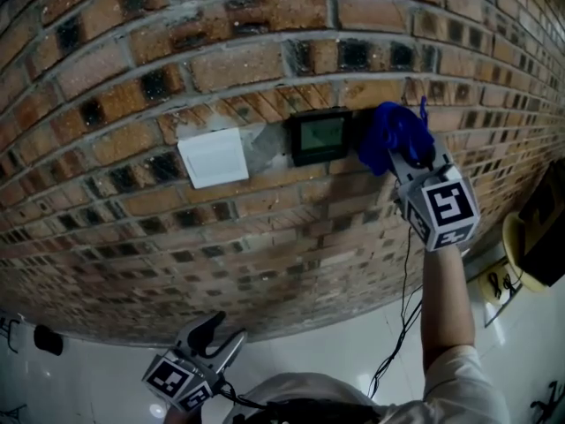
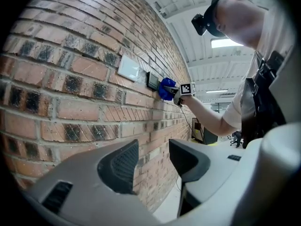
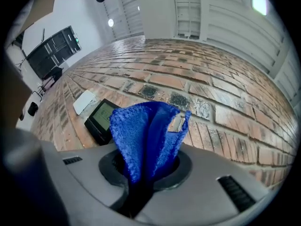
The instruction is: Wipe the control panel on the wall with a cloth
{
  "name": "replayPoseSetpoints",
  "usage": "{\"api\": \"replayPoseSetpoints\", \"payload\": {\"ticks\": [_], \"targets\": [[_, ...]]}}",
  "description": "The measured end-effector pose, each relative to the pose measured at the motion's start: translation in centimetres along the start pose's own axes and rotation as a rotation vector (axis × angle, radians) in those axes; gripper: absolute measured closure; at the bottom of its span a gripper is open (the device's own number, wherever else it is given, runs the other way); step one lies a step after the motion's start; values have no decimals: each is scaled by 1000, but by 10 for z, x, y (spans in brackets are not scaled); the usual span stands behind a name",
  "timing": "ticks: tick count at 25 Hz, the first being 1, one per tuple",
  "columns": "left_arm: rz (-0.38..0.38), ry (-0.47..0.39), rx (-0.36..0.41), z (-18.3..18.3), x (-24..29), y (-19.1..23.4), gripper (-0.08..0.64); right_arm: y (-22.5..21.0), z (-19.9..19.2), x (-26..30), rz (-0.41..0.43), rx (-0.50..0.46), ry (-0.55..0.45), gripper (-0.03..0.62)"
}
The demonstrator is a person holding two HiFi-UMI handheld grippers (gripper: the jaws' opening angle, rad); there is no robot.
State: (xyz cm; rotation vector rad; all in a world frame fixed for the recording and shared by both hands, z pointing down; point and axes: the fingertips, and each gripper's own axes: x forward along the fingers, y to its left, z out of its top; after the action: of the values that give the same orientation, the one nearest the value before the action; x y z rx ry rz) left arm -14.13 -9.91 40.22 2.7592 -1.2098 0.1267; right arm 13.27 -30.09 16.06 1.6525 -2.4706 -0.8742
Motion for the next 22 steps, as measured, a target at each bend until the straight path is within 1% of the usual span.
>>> {"api": "replayPoseSetpoints", "payload": {"ticks": [3,5,7,10,13,15,17,20,22], "targets": [[6,0,-7,0,-3,0,354,17,24,-9,10,-10,-44,503],[16,-1,-12,-1,-7,3,354,43,46,-11,60,-12,-95,502],[26,-15,-16,2,-10,4,354,75,62,-7,121,-14,-124,503],[38,-10,-16,-2,-17,7,354,117,77,7,203,-8,-140,503],[46,9,-5,-8,-24,10,354,145,82,24,249,-2,-137,503],[53,-3,-8,-5,-25,10,354,151,83,34,252,-2,-142,503],[60,-23,-23,-1,-26,9,354,147,83,36,239,8,-155,503],[62,-23,-31,-1,-25,10,354,129,79,29,208,21,-149,502],[57,-19,-30,-2,-22,10,354,111,70,23,170,17,-127,503]]}}
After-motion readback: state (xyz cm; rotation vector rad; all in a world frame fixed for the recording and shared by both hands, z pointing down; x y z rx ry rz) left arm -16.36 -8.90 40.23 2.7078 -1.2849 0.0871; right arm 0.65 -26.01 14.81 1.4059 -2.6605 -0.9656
